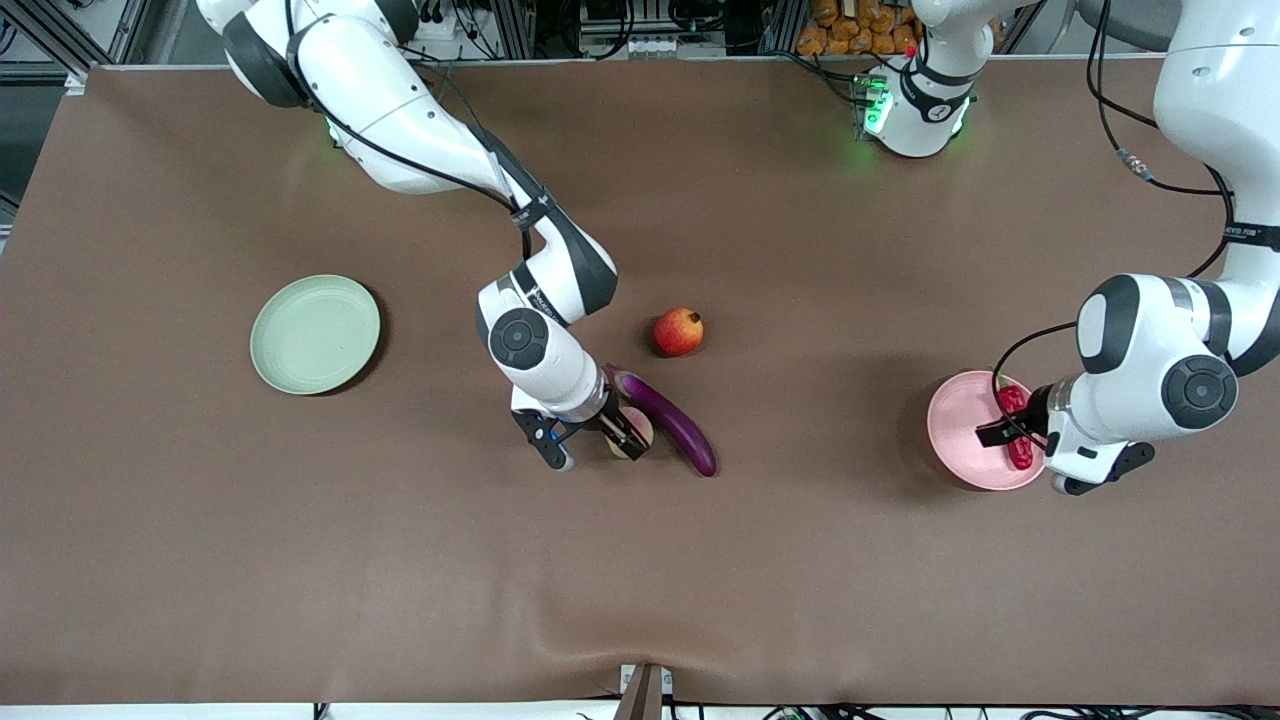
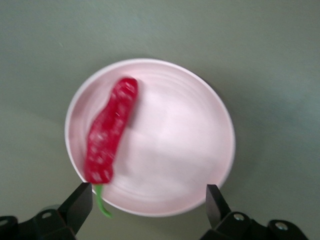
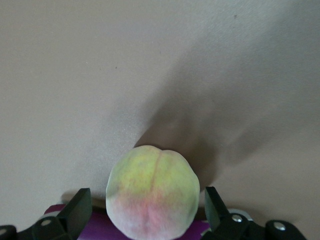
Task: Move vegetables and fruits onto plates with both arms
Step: 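Carry the peach to the green plate while the left gripper reaches the eggplant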
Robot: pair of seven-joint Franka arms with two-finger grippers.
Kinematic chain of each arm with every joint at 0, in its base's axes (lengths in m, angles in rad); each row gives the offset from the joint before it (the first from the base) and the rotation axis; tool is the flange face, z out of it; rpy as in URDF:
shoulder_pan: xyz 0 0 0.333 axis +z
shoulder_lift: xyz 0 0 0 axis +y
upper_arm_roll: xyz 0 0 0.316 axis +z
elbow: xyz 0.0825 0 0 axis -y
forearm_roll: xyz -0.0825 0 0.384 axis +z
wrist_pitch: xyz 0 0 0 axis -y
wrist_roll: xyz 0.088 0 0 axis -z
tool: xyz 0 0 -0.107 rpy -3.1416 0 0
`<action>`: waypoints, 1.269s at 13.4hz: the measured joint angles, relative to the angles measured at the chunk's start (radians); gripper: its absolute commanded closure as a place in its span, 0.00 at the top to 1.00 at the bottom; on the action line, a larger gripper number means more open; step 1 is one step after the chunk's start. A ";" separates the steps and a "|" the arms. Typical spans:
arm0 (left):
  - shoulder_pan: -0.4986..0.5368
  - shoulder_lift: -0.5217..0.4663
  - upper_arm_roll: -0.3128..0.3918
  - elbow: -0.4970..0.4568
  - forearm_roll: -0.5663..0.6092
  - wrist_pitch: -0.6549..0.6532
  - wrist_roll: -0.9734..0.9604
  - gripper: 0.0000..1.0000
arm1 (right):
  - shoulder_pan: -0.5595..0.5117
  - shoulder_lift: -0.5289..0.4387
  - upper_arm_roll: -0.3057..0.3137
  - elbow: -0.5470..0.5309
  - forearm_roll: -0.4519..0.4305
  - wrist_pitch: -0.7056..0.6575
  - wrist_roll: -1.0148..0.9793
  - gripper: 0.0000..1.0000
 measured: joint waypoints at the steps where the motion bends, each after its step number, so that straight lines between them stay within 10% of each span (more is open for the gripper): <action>1: 0.000 -0.003 -0.020 0.000 -0.012 -0.008 -0.035 1.00 | 0.001 0.009 0.000 0.003 0.000 0.011 0.004 0.92; 4: -0.012 -0.004 -0.103 0.000 -0.017 -0.015 -0.216 1.00 | 0.007 0.030 0.000 0.024 -0.001 0.012 0.006 0.00; 11: -0.275 0.053 -0.144 0.046 -0.019 -0.009 -0.686 1.00 | -0.071 -0.019 -0.017 0.157 0.000 -0.375 -0.036 0.00; 17: -0.554 0.226 -0.074 0.251 -0.020 0.097 -1.016 1.00 | -0.361 -0.320 -0.018 0.048 0.000 -0.827 -0.569 0.00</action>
